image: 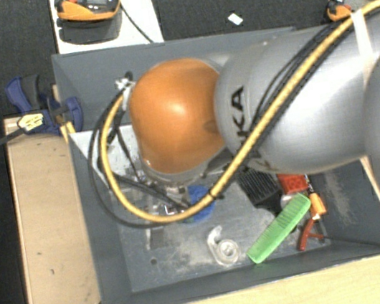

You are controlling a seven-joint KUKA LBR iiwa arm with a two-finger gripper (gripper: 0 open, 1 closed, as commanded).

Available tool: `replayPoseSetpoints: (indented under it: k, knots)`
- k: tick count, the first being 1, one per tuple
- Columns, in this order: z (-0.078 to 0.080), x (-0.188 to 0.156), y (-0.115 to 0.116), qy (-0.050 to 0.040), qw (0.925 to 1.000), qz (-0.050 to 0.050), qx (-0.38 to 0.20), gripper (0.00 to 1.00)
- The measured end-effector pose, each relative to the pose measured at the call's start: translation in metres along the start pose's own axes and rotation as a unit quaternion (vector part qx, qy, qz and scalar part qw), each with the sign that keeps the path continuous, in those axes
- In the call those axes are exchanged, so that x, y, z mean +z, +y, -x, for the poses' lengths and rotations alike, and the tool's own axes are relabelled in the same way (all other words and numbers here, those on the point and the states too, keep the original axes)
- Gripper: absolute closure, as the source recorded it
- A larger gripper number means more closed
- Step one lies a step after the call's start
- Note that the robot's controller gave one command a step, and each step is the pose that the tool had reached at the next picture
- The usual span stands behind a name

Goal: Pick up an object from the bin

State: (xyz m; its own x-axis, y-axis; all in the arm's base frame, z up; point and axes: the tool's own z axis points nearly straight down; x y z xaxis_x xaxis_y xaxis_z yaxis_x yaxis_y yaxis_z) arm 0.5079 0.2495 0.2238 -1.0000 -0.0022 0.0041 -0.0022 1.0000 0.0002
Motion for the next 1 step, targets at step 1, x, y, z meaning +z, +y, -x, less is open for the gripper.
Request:
replayPoseSetpoints:
  k: [1]
  knots:
    - [0.0021,-0.0033,-0.0011,-0.0033,1.0000,0.001,0.002,0.00]
